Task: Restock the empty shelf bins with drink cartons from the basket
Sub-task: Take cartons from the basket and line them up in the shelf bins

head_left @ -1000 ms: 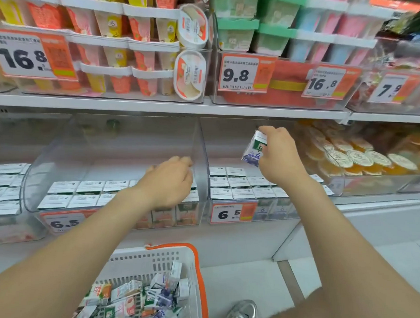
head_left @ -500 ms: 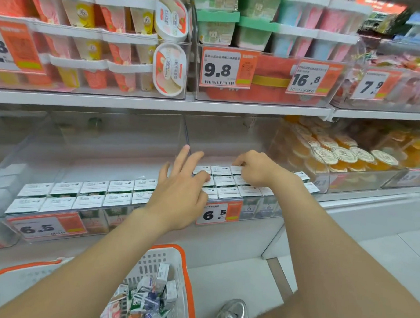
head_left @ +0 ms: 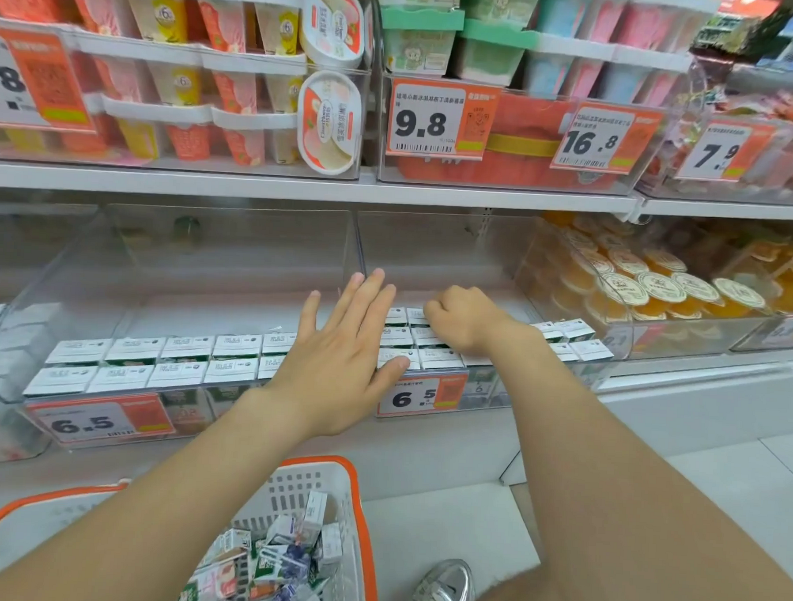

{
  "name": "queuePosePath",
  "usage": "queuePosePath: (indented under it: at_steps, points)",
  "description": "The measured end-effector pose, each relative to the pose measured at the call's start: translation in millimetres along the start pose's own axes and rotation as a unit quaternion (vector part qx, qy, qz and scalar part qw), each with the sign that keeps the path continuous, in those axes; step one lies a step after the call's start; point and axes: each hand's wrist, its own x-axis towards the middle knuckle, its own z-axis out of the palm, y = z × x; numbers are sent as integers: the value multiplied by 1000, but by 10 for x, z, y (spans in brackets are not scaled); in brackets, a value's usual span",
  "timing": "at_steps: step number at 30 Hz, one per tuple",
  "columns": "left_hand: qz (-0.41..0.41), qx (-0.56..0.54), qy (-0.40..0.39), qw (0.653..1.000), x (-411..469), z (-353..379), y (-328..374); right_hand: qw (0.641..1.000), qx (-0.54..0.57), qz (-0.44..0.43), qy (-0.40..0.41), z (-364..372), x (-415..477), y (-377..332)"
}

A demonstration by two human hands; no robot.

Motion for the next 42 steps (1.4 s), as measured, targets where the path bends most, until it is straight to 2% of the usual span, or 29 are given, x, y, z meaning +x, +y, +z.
queuePosePath:
  at_steps: [6,8,11,13,15,17,19,20,22,25,29,32,36,39,42]
  points:
    - [31,-64,-42,997,-143,-174,-101,990,-68,-80,92,-153,-217,-383]
    - [49,-85,-6,995,-297,-199,-175,980,-111,-93,138,-195,-444,-598]
    - [67,-81,102,989,-594,-228,-259,962,-156,-114,191,-187,-943,-975]
    - [64,-85,158,982,-818,-226,-319,967,-134,-141,168,-69,-1266,-1200]
    - [61,-105,167,978,-1071,-173,-411,973,-113,-184,83,161,-1524,-1348]
    - [48,-120,129,983,-1375,-38,-521,964,-128,-227,-60,445,-1689,-1409]
    - [13,-128,68,989,-1688,184,-647,935,-158,-241,-210,745,-1739,-1421]
    - [-7,-130,33,991,-1834,311,-707,919,-174,-238,-261,889,-1727,-1419]
    - [-52,-132,-49,989,-2065,582,-822,900,-196,-234,-310,1125,-1656,-1422]
    - [-127,-134,-162,969,-2290,995,-968,888,-213,-238,-331,1423,-1515,-1408]
    - [-212,-151,-245,934,-2497,1525,-1158,875,-268,-244,-319,1927,-1262,-1280]
    - [-249,-151,-307,906,-2635,1904,-1267,858,-305,-266,-317,2281,-1044,-1143]
    - [-276,-175,-380,865,-2786,2315,-1325,856,-334,-273,-284,2646,-797,-1012]
    - [-263,-157,-404,862,-2852,2517,-1315,854,-354,-255,-282,2911,-692,-955]
    - [-276,-161,-383,867,-2872,2628,-1283,860,-362,-241,-268,3096,-651,-959]
